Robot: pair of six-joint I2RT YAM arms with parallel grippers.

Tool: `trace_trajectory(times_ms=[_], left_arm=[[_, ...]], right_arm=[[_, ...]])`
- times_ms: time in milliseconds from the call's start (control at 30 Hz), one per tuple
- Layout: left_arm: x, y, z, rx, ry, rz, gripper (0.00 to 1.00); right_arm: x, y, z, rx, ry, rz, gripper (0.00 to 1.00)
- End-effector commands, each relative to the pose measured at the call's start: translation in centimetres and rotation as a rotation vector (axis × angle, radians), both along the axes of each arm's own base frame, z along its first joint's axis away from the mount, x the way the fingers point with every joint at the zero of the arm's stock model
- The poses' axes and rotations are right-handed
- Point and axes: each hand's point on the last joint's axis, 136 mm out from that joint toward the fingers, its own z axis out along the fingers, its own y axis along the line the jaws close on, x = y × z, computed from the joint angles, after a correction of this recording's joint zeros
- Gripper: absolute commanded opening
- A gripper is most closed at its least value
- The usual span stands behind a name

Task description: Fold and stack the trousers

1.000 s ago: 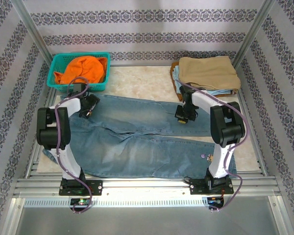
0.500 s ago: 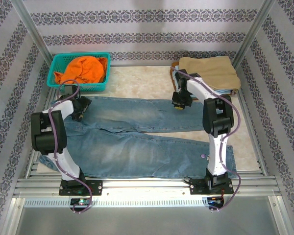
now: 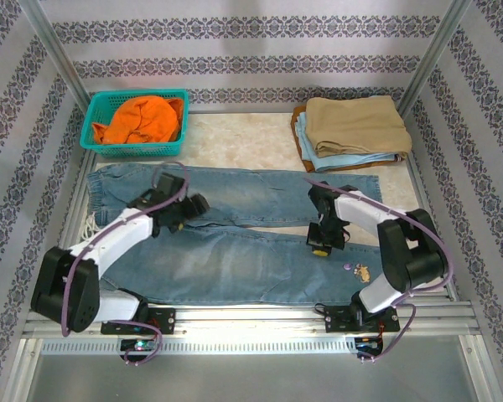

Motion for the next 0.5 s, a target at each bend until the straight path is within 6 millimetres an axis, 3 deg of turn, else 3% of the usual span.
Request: trace_trajectory(times_ms=[0, 133, 267, 467], left_arm=[[-0.8, -1.7, -1.1, -0.03, 0.014, -0.013, 0.81], [-0.7, -1.8, -3.0, -0.024, 0.031, -0.009, 0.81], [0.0, -2.2, -4.2, -0.017, 0.048, -0.019, 0.8], [1.7, -2.5, -4.0, -0.002, 0.02, -0.022, 0.78]], right_arm=[[0.8, 0.9, -0.4, 0.009, -0.022, -0.014, 0.0], [1.9, -0.3, -1.2, -0.029, 0.019, -0.011, 0.0], [4.5, -1.0, -0.2, -0.031, -0.02, -0.026, 0.0], [7.9, -3.6, -0.5, -0.101, -0.016, -0.041, 0.0]])
